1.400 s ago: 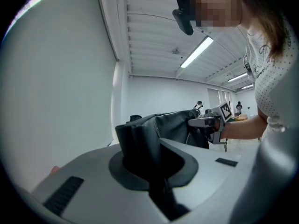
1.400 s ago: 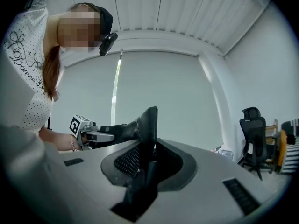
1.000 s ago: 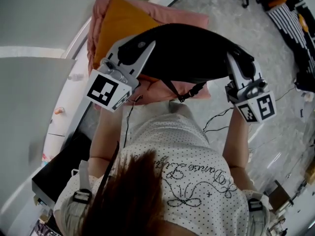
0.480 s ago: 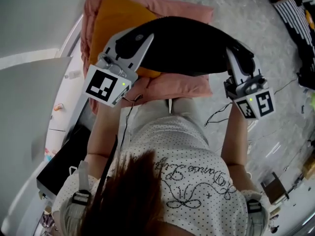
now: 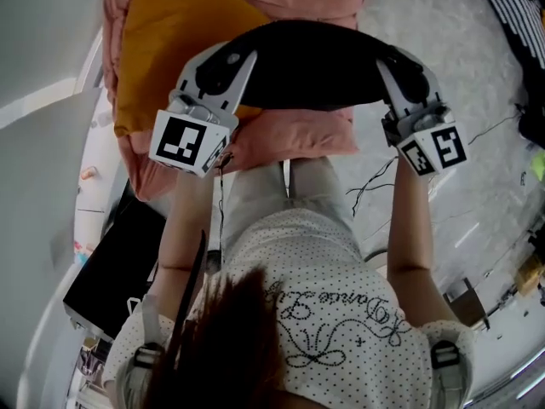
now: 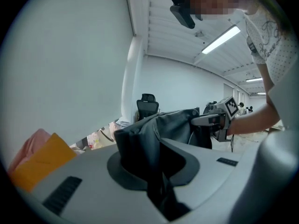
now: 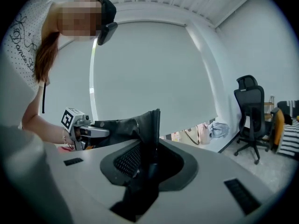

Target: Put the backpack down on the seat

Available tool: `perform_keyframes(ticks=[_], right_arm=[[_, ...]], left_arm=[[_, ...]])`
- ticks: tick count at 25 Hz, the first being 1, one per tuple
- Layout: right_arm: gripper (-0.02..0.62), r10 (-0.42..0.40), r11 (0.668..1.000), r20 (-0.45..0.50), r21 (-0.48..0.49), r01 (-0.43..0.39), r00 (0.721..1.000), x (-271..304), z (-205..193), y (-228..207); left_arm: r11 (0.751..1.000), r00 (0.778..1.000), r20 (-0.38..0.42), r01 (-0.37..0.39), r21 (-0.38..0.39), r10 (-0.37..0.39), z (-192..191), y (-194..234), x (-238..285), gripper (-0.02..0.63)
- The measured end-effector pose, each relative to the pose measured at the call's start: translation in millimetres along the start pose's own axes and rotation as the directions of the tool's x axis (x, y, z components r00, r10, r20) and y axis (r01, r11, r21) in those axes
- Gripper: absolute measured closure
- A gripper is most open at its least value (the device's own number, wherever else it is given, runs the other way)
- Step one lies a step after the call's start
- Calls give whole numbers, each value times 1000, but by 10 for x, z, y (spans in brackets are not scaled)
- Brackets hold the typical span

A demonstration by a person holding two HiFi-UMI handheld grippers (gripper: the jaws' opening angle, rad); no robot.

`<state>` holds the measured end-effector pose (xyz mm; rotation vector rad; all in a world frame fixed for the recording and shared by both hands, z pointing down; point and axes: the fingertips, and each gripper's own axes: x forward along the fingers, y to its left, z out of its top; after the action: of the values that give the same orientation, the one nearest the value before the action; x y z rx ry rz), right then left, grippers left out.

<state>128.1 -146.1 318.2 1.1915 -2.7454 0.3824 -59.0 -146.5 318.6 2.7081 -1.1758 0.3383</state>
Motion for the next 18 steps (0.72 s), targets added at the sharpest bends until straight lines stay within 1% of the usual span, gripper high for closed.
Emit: perform_keyframes(ticks=[5,9,12,15,18], right_arm=[[489,-18,1000,-66,13,19,998,81,-552,-484],[491,-21,1000,-123,-17,19,992,182,-969,-714],[492,-28,999,-180,-29,23,983,251,-1337,-841],[494,-24,1000,-219,10,27,975,297,-1672,-933],[494,-29,998,-260,52,45,965,328,-1991,-1037]], left_arm=[[999,997,-75,-38,-34,35,-536,-93,457,551],[994,988,-138,-78,-71,67,-984,-67,736,546],[992,978,-202,-77,-99,56,-1380,-100,869,551],[991,967,-252,-65,-114,34,-1716,-150,965,561],[992,953,-301,-66,-110,30,-2003,-176,1077,566]])
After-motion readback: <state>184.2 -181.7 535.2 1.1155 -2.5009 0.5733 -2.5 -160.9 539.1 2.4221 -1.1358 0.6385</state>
